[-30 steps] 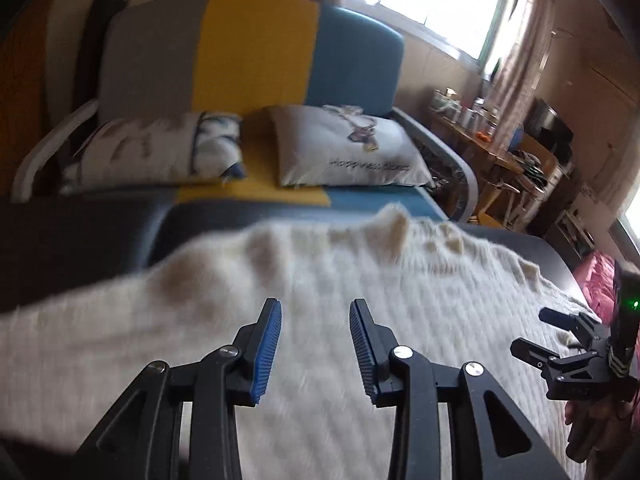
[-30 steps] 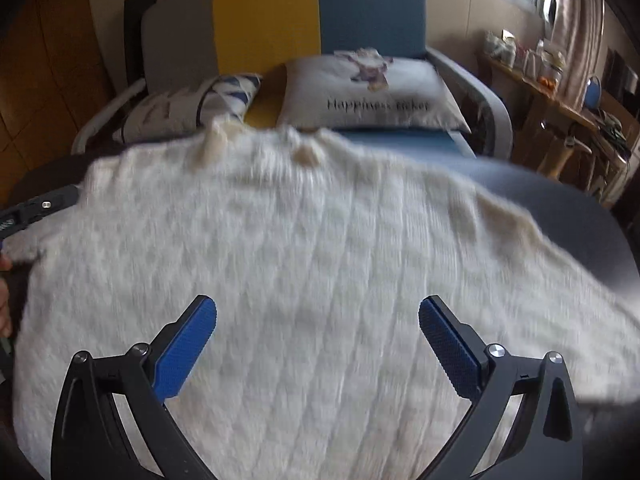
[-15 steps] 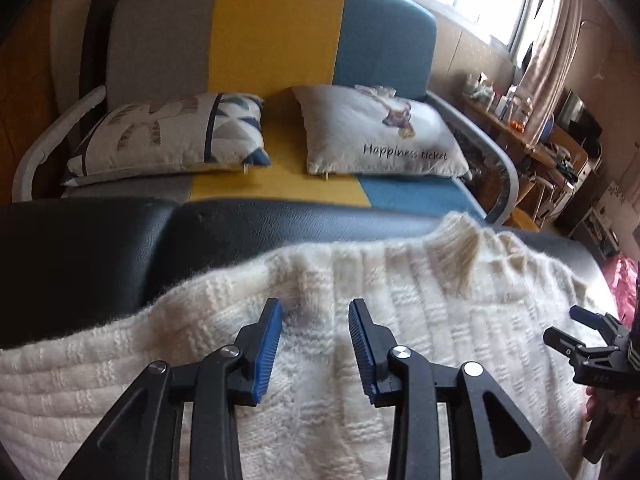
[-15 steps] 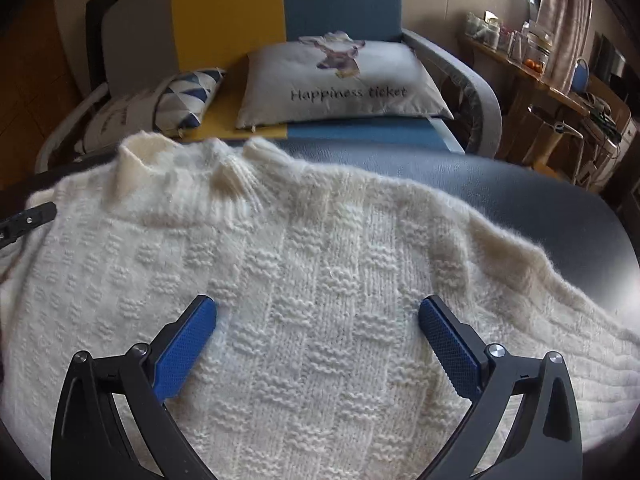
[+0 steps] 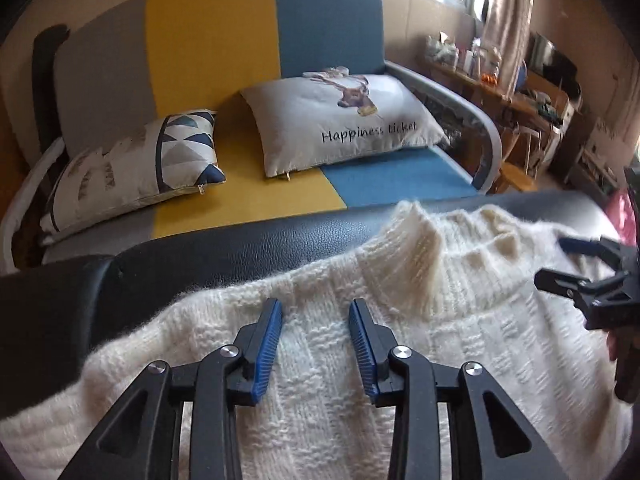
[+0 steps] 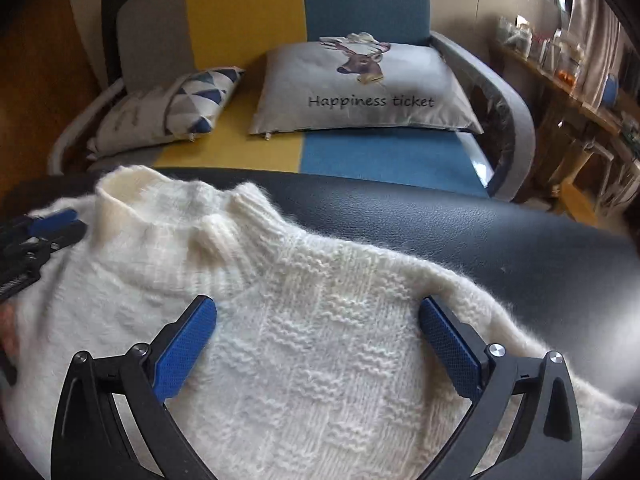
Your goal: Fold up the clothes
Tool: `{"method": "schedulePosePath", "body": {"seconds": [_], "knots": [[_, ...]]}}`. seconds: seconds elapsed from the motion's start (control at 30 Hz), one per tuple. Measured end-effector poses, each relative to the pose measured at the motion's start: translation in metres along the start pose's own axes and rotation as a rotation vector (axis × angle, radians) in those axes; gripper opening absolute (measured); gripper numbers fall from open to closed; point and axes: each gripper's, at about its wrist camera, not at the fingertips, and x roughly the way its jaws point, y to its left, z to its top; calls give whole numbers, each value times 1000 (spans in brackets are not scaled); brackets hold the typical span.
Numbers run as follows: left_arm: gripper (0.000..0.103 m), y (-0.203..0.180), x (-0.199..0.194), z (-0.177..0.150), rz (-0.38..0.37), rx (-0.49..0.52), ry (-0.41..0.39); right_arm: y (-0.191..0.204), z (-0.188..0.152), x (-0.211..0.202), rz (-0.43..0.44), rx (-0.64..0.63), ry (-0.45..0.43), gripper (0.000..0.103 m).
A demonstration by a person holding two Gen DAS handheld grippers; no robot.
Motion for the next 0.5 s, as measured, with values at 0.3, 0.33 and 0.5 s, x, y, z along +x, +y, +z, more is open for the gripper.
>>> {"method": "schedulePosePath", "body": {"seconds": [0.3,0.33,0.5], "knots": [[35,-34,19,7,22,56,23,5,13,4,115,-50,-34,103],[36,-34,20,6,28,50,17,3,16,13,117,-47,-7,103],[36,-25,16,6,14,13,13,-1,18,18,82,-79,15,103]]}}
